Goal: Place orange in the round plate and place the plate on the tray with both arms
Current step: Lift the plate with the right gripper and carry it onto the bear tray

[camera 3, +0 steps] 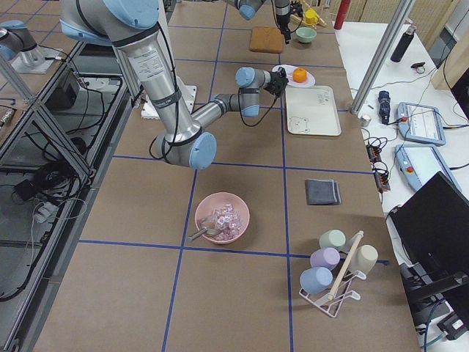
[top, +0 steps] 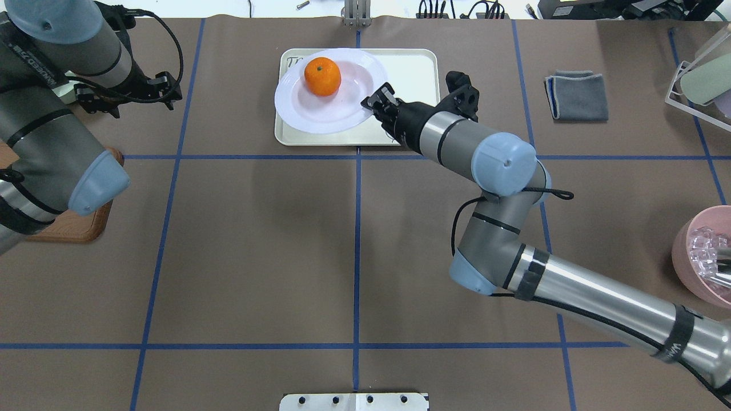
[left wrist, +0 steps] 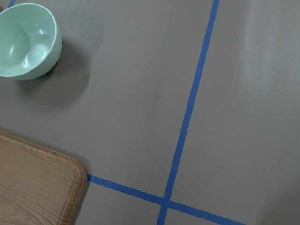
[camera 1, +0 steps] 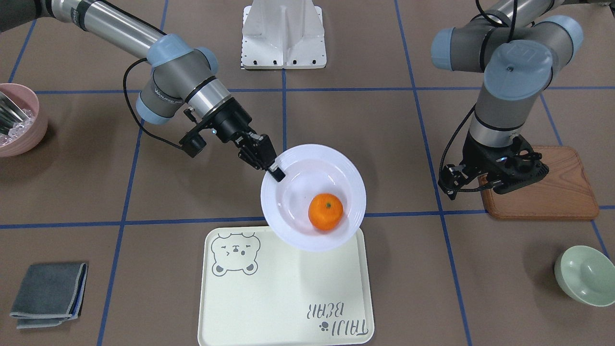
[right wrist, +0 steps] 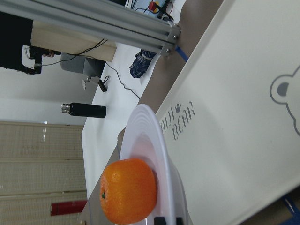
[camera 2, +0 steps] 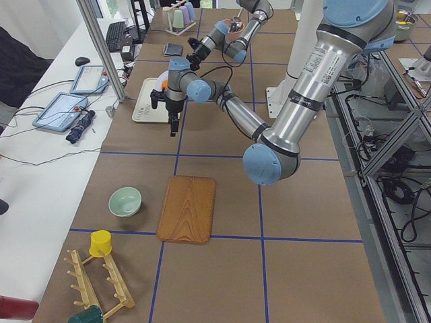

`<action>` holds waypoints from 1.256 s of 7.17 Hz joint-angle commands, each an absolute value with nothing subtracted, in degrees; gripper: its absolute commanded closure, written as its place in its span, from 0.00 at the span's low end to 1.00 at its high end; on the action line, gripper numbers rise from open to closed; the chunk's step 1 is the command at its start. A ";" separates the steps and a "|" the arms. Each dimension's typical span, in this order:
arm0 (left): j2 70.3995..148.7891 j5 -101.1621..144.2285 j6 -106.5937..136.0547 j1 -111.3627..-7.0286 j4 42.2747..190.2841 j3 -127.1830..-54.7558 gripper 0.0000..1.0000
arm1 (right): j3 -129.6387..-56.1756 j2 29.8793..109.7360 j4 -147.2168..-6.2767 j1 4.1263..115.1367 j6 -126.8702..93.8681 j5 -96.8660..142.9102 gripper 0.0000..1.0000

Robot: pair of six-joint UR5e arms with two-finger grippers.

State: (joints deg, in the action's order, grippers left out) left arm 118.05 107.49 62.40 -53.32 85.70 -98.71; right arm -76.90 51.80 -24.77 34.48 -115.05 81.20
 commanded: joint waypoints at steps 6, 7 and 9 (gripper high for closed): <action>118.12 107.49 62.40 -53.26 88.07 -95.89 0.01 | -55.55 40.69 -26.98 37.53 -117.42 81.82 1.00; 118.21 107.49 62.40 -53.26 88.07 -95.89 0.01 | -55.55 40.78 -26.98 37.09 -117.42 81.74 1.00; 118.21 107.49 62.40 -53.35 88.07 -95.80 0.01 | -56.59 42.52 -27.94 36.56 -114.90 82.70 0.00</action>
State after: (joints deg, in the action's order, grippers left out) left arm 118.20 107.49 62.40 -53.27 88.06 -95.85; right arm -55.83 41.35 -27.33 36.83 -116.72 81.97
